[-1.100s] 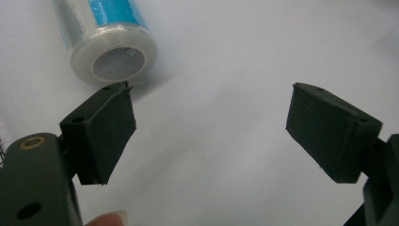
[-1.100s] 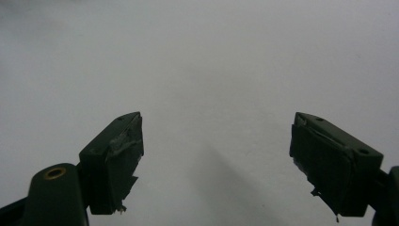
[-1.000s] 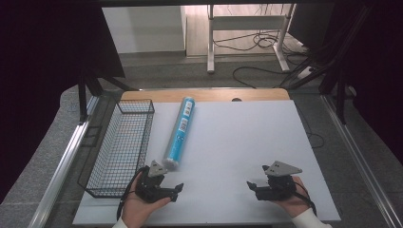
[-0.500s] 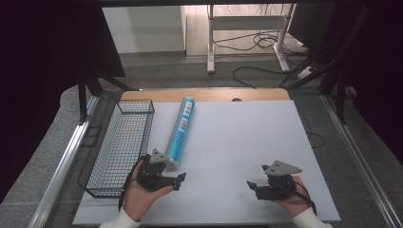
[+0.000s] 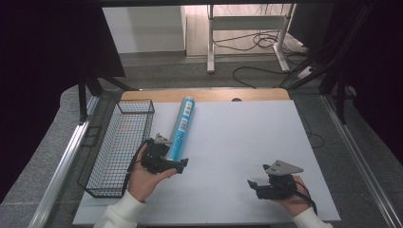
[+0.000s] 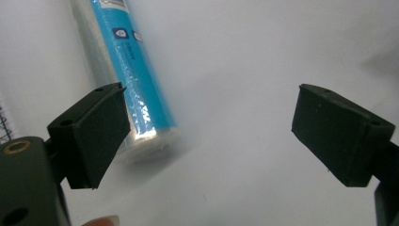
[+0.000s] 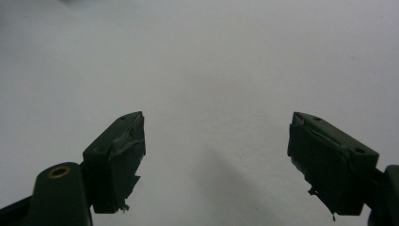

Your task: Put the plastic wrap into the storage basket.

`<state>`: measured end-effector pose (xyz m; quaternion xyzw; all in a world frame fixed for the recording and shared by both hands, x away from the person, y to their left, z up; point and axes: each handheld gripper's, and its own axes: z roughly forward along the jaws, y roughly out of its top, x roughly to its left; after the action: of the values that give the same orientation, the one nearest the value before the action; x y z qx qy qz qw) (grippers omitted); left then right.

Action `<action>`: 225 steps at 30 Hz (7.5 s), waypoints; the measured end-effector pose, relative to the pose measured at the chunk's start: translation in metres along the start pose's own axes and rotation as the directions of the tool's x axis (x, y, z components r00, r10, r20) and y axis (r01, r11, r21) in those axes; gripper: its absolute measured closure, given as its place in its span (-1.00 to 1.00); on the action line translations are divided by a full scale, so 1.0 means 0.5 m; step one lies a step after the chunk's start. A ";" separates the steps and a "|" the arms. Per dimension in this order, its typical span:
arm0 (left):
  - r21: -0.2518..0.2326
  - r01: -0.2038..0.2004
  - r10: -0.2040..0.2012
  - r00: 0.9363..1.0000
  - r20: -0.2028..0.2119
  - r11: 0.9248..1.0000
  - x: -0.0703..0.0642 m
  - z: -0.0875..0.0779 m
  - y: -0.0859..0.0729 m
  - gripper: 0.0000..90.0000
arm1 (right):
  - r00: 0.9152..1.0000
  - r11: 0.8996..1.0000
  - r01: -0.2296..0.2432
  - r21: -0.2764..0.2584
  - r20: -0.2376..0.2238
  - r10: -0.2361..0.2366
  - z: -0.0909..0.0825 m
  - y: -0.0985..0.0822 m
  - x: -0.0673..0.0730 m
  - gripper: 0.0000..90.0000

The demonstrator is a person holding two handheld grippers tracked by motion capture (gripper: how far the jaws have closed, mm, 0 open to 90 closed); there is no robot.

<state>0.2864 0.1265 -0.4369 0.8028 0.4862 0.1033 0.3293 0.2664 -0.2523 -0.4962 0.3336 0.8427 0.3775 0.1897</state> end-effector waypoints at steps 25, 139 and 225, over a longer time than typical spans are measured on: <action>0.067 0.045 -0.040 0.997 -0.068 0.997 0.092 0.107 0.154 -0.70 | 1.000 1.000 0.003 0.019 0.003 -0.003 0.007 -0.004 -0.001 -0.56; 0.148 0.289 -0.306 0.946 0.108 0.946 0.265 -0.053 0.147 -0.30 | 0.999 1.000 0.006 0.000 0.054 -0.006 0.003 0.001 0.002 -0.57; 0.112 0.353 -0.332 0.928 -0.172 0.929 0.350 -0.019 0.049 -0.65 | 0.998 0.999 0.027 0.026 0.059 -0.028 0.012 -0.002 0.005 -0.59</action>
<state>0.3879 0.2715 -0.4409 0.7167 0.6484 0.0695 0.2473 0.2680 -0.2479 -0.5010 0.3355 0.8459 0.3540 0.2156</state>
